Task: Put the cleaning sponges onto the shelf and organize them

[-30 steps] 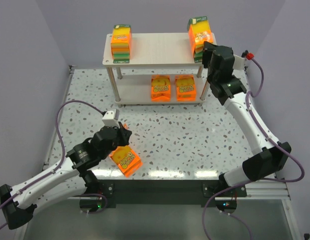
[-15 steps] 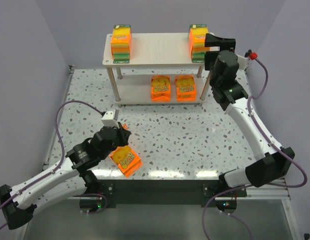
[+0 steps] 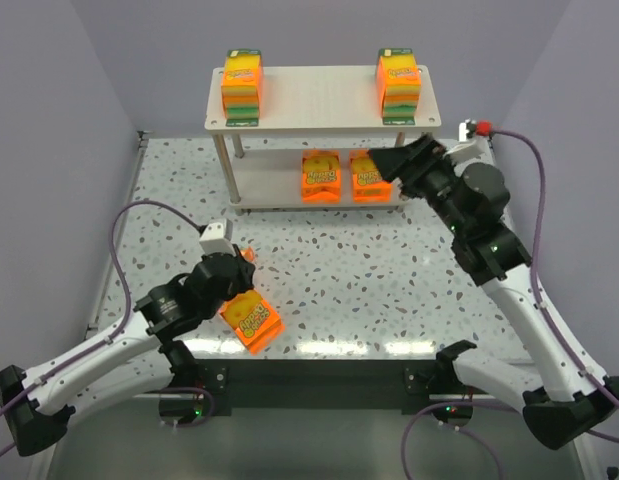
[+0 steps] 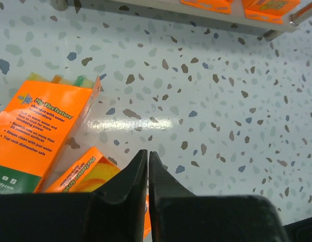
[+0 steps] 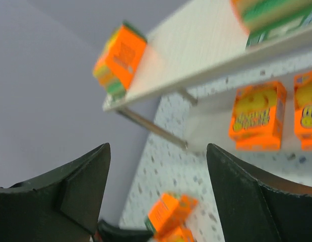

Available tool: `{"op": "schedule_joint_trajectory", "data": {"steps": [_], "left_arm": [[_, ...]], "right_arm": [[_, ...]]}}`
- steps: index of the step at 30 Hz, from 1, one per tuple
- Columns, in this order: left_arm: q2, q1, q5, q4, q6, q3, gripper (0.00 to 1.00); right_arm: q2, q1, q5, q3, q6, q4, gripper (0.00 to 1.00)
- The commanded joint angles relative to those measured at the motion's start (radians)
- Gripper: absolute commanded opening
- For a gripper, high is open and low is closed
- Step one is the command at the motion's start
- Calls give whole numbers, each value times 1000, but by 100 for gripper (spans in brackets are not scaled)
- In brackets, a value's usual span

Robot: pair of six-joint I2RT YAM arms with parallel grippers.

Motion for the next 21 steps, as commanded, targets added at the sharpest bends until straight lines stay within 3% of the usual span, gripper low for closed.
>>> {"op": "schedule_joint_trajectory", "data": {"steps": [1, 5, 10, 16, 21], "left_arm": [[74, 0, -13, -52, -76, 6, 16], [95, 0, 9, -72, -143, -43, 31], [0, 1, -40, -124, -249, -66, 45], [-63, 1, -54, -243, -375, -63, 49], [-141, 0, -83, -342, -456, -71, 49]], "right_arm": [[12, 103, -276, -130, -317, -213, 80], [69, 287, -215, -280, -437, -271, 79], [209, 522, -100, -336, -432, -165, 81], [545, 683, -49, -198, -492, -49, 84], [731, 709, -41, -49, -540, -6, 86]]}}
